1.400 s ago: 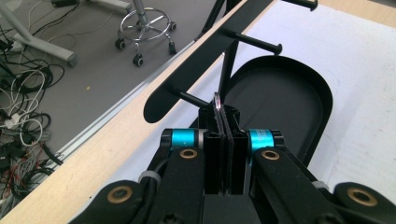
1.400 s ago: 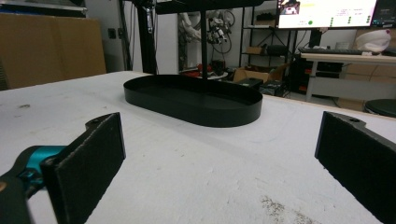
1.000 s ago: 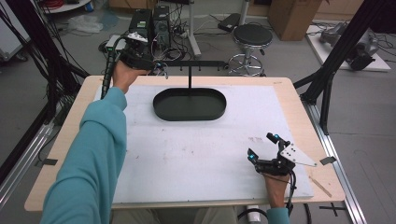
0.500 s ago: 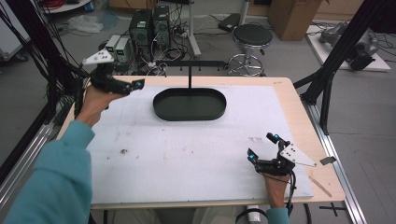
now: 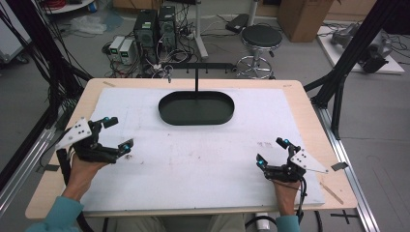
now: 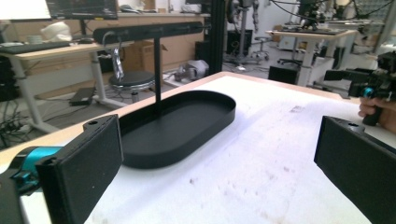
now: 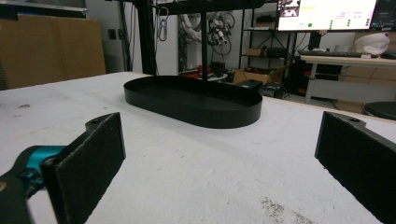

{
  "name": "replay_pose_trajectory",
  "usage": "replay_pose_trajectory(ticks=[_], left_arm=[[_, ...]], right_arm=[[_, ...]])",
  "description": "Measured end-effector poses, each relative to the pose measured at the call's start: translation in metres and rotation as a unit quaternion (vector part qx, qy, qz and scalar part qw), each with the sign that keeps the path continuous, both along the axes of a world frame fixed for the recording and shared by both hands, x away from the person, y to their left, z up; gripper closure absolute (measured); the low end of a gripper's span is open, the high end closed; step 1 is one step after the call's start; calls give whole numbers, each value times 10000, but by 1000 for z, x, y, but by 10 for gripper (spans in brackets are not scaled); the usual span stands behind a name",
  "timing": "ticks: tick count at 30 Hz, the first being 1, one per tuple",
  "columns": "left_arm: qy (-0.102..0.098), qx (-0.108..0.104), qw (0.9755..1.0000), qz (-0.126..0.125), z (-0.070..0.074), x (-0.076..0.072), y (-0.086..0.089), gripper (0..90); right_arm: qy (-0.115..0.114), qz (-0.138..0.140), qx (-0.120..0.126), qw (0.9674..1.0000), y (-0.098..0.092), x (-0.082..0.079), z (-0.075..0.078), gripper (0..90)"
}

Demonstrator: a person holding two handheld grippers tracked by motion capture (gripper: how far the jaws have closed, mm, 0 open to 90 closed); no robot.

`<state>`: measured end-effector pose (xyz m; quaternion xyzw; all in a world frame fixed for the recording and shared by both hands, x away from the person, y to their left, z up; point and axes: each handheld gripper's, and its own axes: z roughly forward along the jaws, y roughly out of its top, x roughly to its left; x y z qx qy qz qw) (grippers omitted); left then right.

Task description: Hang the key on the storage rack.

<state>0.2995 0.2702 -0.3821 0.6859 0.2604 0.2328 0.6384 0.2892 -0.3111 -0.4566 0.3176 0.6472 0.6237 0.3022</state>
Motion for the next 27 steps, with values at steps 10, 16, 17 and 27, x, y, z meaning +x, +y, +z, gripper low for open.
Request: replay_pose_trajectory(ticks=[10,16,17,27], left_arm=[[-60,-140,9996,219,-40,-19,8,17],[-80,-185,9994,284,-55,-21,12,17],[-100,-203,9993,286,-56,-22,12,17],[-163,-318,9989,304,-74,-24,14,17]], right_arm=[[-20,1,7,10000,0,-1,0,9],[-20,6,6,10000,0,-1,0,9],[-26,6,-2,10000,0,-1,0,9],[-25,4,-10,10000,1,-1,0,9]])
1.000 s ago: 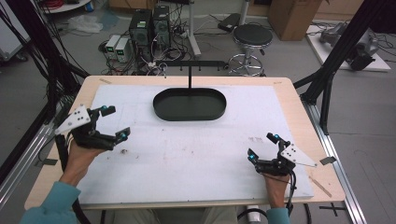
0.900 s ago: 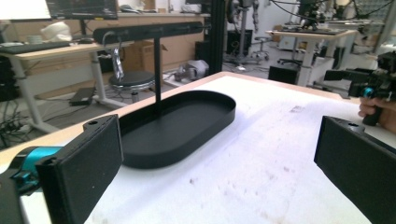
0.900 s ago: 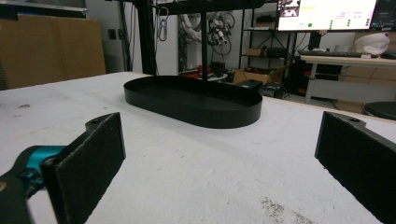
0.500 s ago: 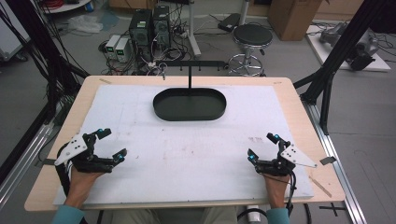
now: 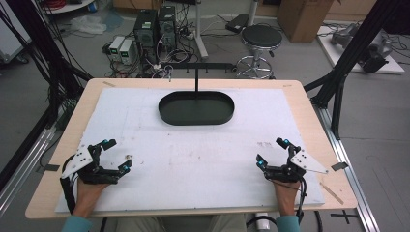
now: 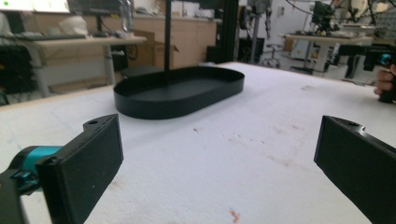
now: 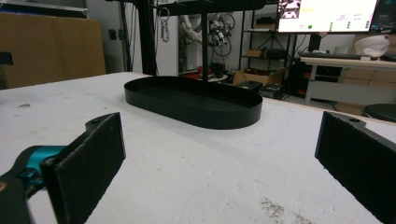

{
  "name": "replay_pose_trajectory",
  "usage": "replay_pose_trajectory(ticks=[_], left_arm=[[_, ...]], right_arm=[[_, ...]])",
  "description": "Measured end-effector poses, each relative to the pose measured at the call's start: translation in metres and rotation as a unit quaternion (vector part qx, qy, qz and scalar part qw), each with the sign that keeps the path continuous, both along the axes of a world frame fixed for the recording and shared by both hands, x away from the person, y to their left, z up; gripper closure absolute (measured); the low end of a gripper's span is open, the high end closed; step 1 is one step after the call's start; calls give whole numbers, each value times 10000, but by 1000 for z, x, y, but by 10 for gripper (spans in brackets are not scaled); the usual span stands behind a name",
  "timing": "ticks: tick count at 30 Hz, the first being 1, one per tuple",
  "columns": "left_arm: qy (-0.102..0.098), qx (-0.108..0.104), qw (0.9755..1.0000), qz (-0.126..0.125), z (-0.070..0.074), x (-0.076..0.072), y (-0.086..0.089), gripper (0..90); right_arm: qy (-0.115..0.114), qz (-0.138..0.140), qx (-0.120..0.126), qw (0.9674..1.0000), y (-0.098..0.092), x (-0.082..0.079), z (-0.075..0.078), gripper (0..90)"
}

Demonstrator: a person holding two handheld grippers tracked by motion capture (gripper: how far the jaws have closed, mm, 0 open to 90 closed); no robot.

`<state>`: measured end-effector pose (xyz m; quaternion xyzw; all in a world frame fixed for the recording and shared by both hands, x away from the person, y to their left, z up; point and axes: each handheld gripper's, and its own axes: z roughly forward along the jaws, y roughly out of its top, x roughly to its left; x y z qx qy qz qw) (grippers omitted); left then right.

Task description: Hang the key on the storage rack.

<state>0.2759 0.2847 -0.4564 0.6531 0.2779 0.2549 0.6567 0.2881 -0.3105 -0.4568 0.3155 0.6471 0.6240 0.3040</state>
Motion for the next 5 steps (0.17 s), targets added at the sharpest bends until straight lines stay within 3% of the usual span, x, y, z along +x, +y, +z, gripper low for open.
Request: replay_pose_trajectory(ticks=[2,5], left_arm=[[-117,-136,9998,132,-1,-3,2,17],[-268,-80,9995,168,-2,-6,1,17]], right_arm=[[27,1,12,10000,0,0,0,9],[-7,-2,-24,10000,0,0,0,9]])
